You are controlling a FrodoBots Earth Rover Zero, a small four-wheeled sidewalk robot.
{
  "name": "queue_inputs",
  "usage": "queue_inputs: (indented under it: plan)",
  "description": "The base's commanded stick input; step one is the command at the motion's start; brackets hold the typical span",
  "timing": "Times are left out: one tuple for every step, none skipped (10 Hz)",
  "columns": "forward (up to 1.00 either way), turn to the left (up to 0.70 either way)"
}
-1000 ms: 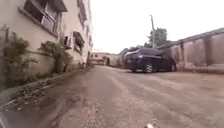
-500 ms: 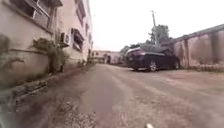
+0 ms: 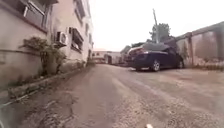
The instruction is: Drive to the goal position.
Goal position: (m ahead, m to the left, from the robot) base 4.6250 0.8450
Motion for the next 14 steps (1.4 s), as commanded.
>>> queue_inputs:
  plan:
    - [0.85, 0.0]
    - [0.85, 0.0]
    - [0.85, 0.0]
    - [0.85, 0.0]
    - [0.85, 0.0]
    - [0.85, 0.0]
    - [0.85, 0.0]
    - [0.85, 0.0]
    - [0.85, 0.0]
    - [0.85, 0.0]
    - [0.85, 0.0]
    - [0.85, 0.0]
    - [0.85, 0.0]
    - [0.85, 0.0]
